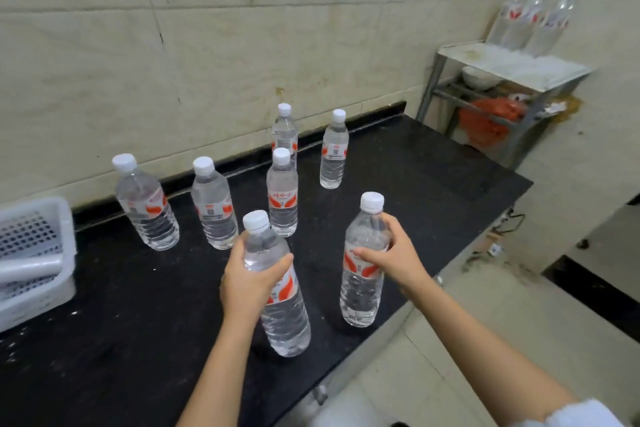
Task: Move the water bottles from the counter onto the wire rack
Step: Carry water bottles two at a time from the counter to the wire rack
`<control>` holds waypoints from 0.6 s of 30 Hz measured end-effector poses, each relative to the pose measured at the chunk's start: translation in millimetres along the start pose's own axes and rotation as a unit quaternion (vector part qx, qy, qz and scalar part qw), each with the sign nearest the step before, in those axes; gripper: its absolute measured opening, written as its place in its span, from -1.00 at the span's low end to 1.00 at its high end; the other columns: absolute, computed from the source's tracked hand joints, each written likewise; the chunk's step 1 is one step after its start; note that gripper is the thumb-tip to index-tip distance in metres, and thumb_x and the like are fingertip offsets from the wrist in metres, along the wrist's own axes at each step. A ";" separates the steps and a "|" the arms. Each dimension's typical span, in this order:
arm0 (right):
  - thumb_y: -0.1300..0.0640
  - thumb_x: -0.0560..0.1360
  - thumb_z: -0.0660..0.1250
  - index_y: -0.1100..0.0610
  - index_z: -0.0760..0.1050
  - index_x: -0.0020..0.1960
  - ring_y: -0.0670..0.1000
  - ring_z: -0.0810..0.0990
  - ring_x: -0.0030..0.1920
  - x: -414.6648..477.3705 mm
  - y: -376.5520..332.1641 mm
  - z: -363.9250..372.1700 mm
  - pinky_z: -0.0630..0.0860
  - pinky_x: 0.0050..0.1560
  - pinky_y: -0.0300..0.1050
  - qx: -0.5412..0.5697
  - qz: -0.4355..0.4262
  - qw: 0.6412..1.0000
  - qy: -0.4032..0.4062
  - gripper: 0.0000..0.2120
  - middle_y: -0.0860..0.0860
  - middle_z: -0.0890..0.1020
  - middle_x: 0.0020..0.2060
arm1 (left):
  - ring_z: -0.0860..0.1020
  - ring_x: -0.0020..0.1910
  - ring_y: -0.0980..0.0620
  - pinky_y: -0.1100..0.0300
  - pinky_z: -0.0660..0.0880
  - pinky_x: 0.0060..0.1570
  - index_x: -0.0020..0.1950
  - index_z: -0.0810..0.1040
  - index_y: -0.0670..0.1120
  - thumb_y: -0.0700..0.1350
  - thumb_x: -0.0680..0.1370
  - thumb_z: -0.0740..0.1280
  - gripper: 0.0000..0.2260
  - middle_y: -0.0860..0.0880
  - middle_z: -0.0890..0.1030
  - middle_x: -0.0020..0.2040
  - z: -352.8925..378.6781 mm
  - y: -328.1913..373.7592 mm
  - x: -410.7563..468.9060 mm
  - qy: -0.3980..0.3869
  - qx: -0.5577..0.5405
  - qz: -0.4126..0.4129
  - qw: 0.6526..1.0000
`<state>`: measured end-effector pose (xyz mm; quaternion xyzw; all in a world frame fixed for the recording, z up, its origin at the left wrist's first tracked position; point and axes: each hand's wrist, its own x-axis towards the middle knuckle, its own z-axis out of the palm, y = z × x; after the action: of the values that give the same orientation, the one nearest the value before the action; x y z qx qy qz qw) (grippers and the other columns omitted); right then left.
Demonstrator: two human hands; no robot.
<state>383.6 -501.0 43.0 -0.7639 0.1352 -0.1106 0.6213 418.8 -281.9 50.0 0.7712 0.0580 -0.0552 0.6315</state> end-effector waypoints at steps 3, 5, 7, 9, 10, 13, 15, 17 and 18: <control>0.27 0.25 0.49 -0.13 0.39 0.05 0.07 0.59 0.08 5.0 -13.4 -49.8 0.54 0.04 -0.07 0.057 -0.021 0.997 0.037 -0.49 0.07 0.56 0.08 | 0.58 0.05 -0.05 -0.10 0.52 0.11 0.18 0.47 0.05 0.00 0.19 0.52 -0.42 -0.01 0.61 0.06 42.2 22.3 -0.8 -0.038 -0.039 0.019 0.998; 0.24 0.23 0.48 -0.14 0.38 0.06 0.00 0.60 0.05 5.1 -20.6 -90.4 0.55 -0.01 -0.14 0.068 -0.039 0.995 0.055 -0.47 0.04 0.56 0.07 | 0.57 0.09 -0.07 -0.07 0.51 0.13 0.26 0.43 0.00 -0.15 0.29 0.51 -0.43 -0.06 0.59 0.13 76.6 38.5 -2.6 -0.055 -0.059 0.036 0.996; 0.18 0.18 0.47 -0.17 0.37 0.05 -0.05 0.59 0.03 3.6 -23.6 -134.2 0.56 -0.06 -0.23 0.065 -0.056 0.994 0.064 -0.46 -0.04 0.56 0.04 | 0.57 0.09 -0.06 -0.02 0.51 0.11 0.30 0.40 -0.02 -0.21 0.33 0.47 -0.44 -0.06 0.57 0.14 115.5 54.3 -6.1 -0.078 -0.076 0.054 0.993; 0.13 0.13 0.48 -0.18 0.37 0.06 -0.06 0.60 0.03 0.7 -20.5 -180.1 0.57 -0.10 -0.25 0.058 -0.055 0.994 0.070 -0.43 -0.09 0.56 0.03 | 0.57 0.07 -0.04 -0.02 0.52 0.10 0.30 0.39 -0.02 -0.22 0.33 0.47 -0.43 -0.06 0.58 0.12 156.1 67.1 -12.9 -0.103 -0.077 0.065 0.990; 0.10 0.09 0.50 -0.18 0.37 0.06 -0.06 0.61 0.02 -1.0 -17.4 -202.8 0.58 -0.13 -0.25 0.057 -0.053 0.994 0.072 -0.39 -0.09 0.56 0.03 | 0.58 0.06 -0.04 -0.02 0.52 0.10 0.30 0.39 -0.02 -0.22 0.33 0.47 -0.43 -0.06 0.58 0.12 176.3 71.4 -17.1 -0.115 -0.072 0.069 0.988; 0.04 0.00 0.49 -0.13 0.38 0.11 -0.09 0.63 -0.02 -7.4 -5.8 -267.2 0.57 -0.15 -0.27 0.061 -0.061 0.994 0.071 -0.30 -0.04 0.57 0.03 | 0.58 0.06 -0.05 -0.06 0.52 0.10 0.29 0.39 0.00 -0.18 0.30 0.49 -0.40 -0.06 0.59 0.13 237.5 78.0 -31.8 -0.135 -0.056 0.082 0.986; 0.07 -0.01 0.49 -0.09 0.37 0.14 -0.14 0.63 -0.03 -13.0 4.5 -303.8 0.55 -0.15 -0.30 0.069 -0.063 0.992 0.079 -0.27 -0.04 0.57 0.04 | 0.58 0.05 -0.06 -0.07 0.53 0.08 0.27 0.40 0.02 -0.17 0.29 0.50 -0.42 -0.05 0.59 0.11 277.3 80.2 -42.9 -0.144 -0.054 0.081 0.985; 0.08 -0.03 0.49 -0.05 0.36 0.14 -0.18 0.62 -0.05 -19.4 16.6 -336.5 0.53 -0.14 -0.32 0.071 -0.054 0.991 0.100 -0.25 -0.05 0.56 0.04 | 0.59 0.02 -0.06 -0.02 0.54 0.03 0.24 0.42 0.01 -0.19 0.31 0.49 -0.46 -0.05 0.60 0.07 316.0 84.6 -54.0 -0.161 -0.059 0.074 0.982; 0.07 -0.04 0.50 -0.05 0.36 0.13 -0.18 0.62 -0.05 -22.7 22.7 -351.6 0.53 -0.14 -0.31 0.069 -0.047 0.990 0.110 -0.25 -0.03 0.56 0.04 | 0.60 0.00 -0.07 0.00 0.54 0.00 0.23 0.43 -0.01 -0.20 0.31 0.49 -0.48 -0.06 0.60 0.06 334.6 87.6 -59.1 -0.173 -0.061 0.069 0.981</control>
<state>242.2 -820.8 92.3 -0.7079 0.1586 -0.2321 0.6479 370.4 -628.3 78.4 0.7119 -0.1027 -0.1403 0.6805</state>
